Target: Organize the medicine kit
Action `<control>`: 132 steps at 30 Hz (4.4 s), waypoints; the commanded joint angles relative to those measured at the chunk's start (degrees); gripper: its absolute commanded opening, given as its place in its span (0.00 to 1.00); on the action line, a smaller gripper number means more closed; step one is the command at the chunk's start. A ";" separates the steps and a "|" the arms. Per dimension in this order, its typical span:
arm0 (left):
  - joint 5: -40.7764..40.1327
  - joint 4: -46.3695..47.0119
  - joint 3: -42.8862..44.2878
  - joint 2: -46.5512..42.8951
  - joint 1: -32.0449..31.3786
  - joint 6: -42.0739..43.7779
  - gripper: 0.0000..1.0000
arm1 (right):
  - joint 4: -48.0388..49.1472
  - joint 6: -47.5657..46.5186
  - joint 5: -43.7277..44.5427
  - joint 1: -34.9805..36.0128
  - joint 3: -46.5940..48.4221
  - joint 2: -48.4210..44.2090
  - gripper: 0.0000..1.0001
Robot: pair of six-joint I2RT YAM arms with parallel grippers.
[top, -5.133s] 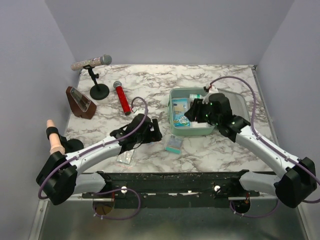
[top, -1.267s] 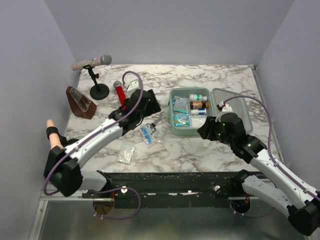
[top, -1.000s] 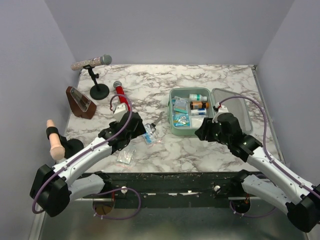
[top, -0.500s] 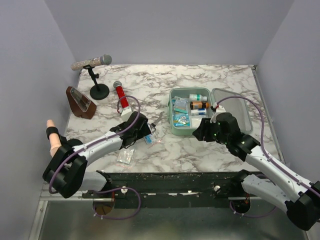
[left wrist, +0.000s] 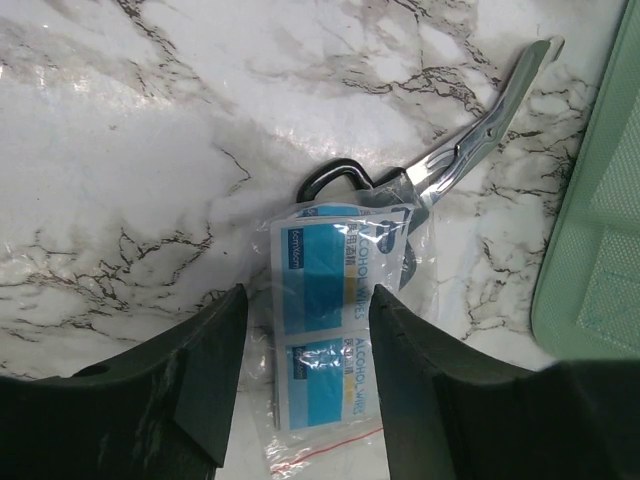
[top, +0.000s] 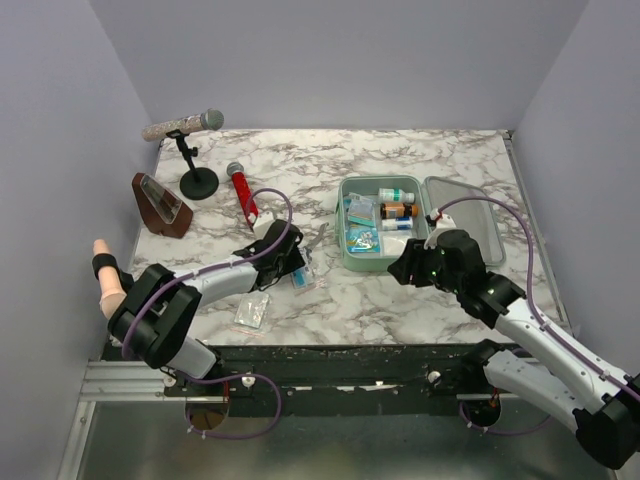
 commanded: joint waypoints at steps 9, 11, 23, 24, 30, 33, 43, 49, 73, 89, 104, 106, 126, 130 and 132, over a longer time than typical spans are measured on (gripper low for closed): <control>0.74 -1.59 -2.84 -2.70 0.18 3.10 0.13 | -0.97 -0.37 -0.32 0.19 1.25 2.19 0.57; 0.74 -1.50 -3.19 -3.40 0.18 3.28 0.03 | -0.97 -0.20 -0.59 0.28 1.60 2.46 0.57; 4.61 -3.96 -4.69 -25.71 0.09 6.53 0.00 | -0.18 -0.55 -2.87 0.28 2.91 2.72 0.56; 5.05 -4.31 -3.99 -27.21 0.00 6.70 0.00 | -0.10 -0.55 -3.05 0.28 3.18 3.07 0.56; 8.65 -3.97 2.59 -27.06 -0.09 6.97 0.00 | -1.32 -1.69 -0.59 0.28 5.81 1.76 0.56; 10.67 -1.43 6.73 -22.41 -0.18 6.44 0.00 | -3.08 -2.39 0.90 0.28 7.57 0.53 0.56; 15.15 2.36 27.55 -1.76 -3.51 8.55 0.00 | -5.90 -2.48 4.77 0.28 7.40 -3.43 0.56; 15.07 2.98 35.56 11.43 -5.45 8.38 0.00 | -6.07 -2.22 4.77 0.28 6.70 -3.43 0.57; 7.33 -0.19 34.61 22.96 -5.62 5.65 0.10 | -5.81 -2.75 5.21 0.28 5.20 -2.29 0.57; 1.81 -6.77 29.43 3.55 -5.10 9.86 0.83 | -5.72 -2.48 5.47 0.28 4.94 -2.90 0.57; 1.19 -16.27 24.41 12.06 1.67 18.65 0.79 | -5.28 -2.66 4.86 0.28 4.76 -2.11 0.57; 0.22 -16.53 24.58 12.76 0.79 19.01 0.80 | -5.19 -2.66 4.77 0.28 4.68 -2.02 0.57; -3.48 -20.57 31.27 24.10 -0.53 21.03 0.71 | -4.93 -1.78 3.54 0.28 3.45 -3.16 0.57; -3.21 -18.99 27.58 23.84 -0.88 20.86 0.63 | -5.54 -1.87 4.07 0.28 3.09 -4.39 0.57; -2.43 -18.73 25.91 23.58 -0.88 20.24 0.58 | -5.89 -1.87 4.24 0.28 3.09 -4.57 0.57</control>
